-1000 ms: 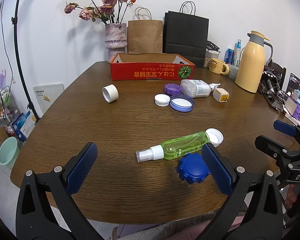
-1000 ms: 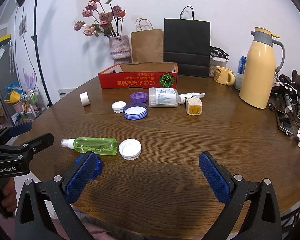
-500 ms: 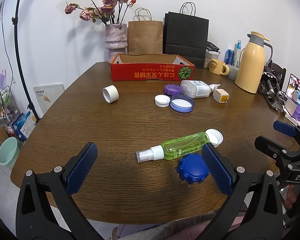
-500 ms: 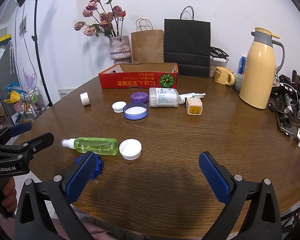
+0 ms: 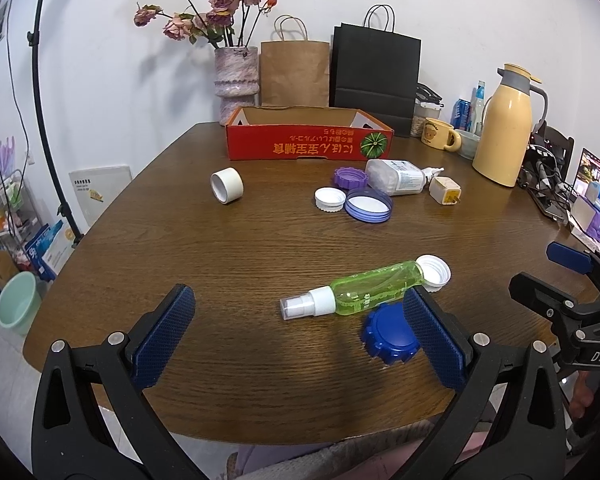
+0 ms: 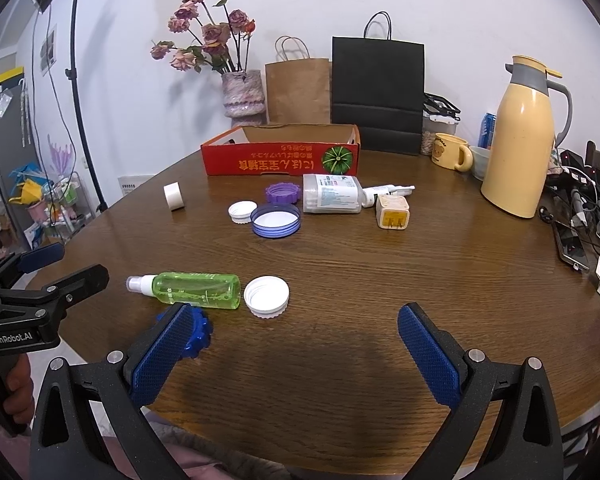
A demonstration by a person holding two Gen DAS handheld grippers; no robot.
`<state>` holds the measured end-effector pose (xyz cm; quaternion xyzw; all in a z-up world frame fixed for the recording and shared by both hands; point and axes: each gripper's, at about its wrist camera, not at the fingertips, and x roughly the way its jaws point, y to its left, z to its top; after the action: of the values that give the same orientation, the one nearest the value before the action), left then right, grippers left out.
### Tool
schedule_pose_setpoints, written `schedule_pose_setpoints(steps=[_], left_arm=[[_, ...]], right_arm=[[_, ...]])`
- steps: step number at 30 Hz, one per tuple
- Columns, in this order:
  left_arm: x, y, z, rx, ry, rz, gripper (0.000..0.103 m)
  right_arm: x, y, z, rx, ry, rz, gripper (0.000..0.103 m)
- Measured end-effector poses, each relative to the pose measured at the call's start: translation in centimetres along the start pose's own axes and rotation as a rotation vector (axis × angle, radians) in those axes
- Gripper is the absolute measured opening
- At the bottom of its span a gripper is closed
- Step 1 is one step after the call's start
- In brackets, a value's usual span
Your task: Organize rigid objects
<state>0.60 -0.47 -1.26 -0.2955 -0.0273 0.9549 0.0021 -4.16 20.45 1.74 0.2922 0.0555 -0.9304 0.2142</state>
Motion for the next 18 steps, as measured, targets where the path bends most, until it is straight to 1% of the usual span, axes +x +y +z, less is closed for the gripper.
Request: schedule_pose_setpoints(steps=[8, 13, 18], left_arm=[[-0.4, 1.7, -0.4, -0.003, -0.001, 0.018, 0.103], [-0.4, 3.2, -1.2, -0.014, 0.011, 0.025, 0.103], [-0.1, 5.0, -2.0, -0.045, 0.032, 0.03, 0.103]], right_arm=[[1.0, 2.4, -0.3, -0.026, 0.031, 0.027, 0.103], [2.5, 4.7, -1.0, -0.061, 0.081, 0.068, 0.103], [4.4, 6.5, -1.7, -0.088, 0.139, 0.087, 0.103]])
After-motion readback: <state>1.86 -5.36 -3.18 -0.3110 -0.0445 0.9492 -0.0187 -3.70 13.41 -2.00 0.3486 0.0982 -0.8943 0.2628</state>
